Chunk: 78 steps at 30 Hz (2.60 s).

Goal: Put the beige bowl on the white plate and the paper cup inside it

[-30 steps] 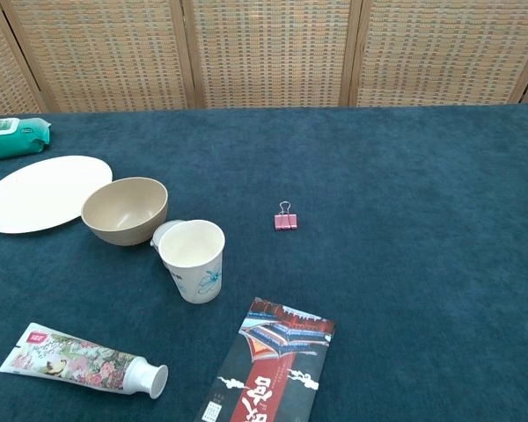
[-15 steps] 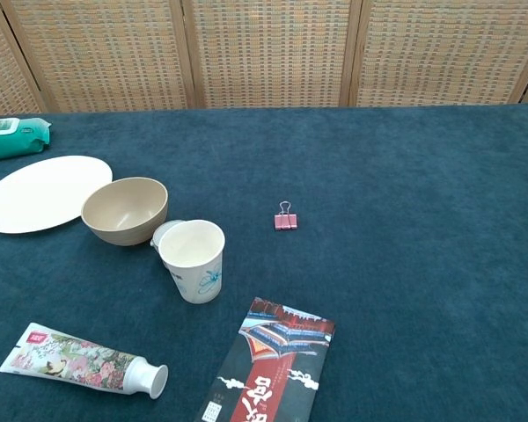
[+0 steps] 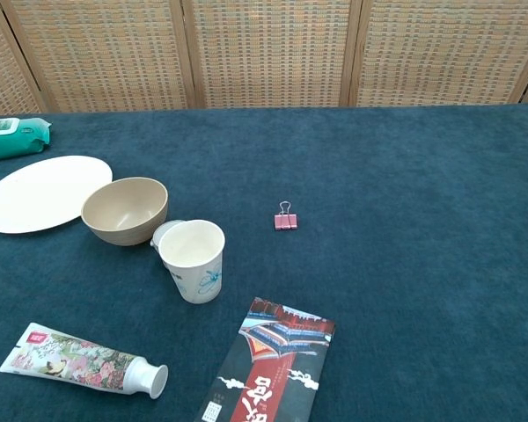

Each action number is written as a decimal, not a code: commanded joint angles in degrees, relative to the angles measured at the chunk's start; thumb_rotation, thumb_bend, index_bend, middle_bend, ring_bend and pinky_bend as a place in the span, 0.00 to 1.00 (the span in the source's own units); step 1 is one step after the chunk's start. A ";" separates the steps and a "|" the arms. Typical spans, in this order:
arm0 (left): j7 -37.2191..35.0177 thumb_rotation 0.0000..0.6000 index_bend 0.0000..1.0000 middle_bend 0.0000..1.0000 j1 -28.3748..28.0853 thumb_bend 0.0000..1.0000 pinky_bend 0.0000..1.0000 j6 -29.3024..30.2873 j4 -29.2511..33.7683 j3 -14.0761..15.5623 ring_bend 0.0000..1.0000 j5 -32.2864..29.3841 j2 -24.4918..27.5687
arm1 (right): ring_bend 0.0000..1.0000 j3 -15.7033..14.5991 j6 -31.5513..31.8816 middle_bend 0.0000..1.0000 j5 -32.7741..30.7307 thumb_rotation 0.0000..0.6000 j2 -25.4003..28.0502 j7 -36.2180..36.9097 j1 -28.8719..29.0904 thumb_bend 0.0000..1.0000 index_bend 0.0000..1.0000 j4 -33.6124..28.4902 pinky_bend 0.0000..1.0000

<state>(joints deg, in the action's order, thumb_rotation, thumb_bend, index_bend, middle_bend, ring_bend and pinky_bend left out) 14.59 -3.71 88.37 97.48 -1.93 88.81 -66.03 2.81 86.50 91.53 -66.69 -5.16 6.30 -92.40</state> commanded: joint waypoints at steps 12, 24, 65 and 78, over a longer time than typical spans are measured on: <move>-0.33 1.00 0.22 0.00 -8.89 0.01 0.08 -9.02 -2.32 -3.47 0.00 1.26 -0.67 | 0.00 0.28 0.11 0.00 -0.55 1.00 0.29 0.65 -0.06 0.15 0.00 -0.06 0.00; 0.20 1.00 0.36 0.02 -16.31 0.14 0.10 -19.42 -7.05 -5.67 0.00 -4.23 -5.04 | 0.00 0.51 -0.03 0.00 -1.03 1.00 0.43 1.27 -0.02 0.15 0.00 0.06 0.00; 13.09 1.00 0.48 0.06 -30.08 0.34 0.11 -33.80 -18.19 -5.56 0.00 -16.08 -21.60 | 0.00 1.69 1.36 0.00 -2.36 1.00 1.40 6.02 -0.61 0.15 0.00 0.78 0.00; 14.00 1.00 0.65 0.10 -30.19 0.44 0.13 -29.97 -20.98 -5.26 0.00 -16.49 -24.01 | 0.00 1.87 1.58 0.00 -2.44 1.00 1.64 7.35 -0.71 0.15 0.00 1.02 0.00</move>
<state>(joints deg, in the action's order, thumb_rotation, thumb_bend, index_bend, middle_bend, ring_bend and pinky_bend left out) 29.05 -34.14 57.32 76.14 -7.12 71.60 -90.48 4.67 88.06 89.11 -65.06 2.17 5.60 -91.39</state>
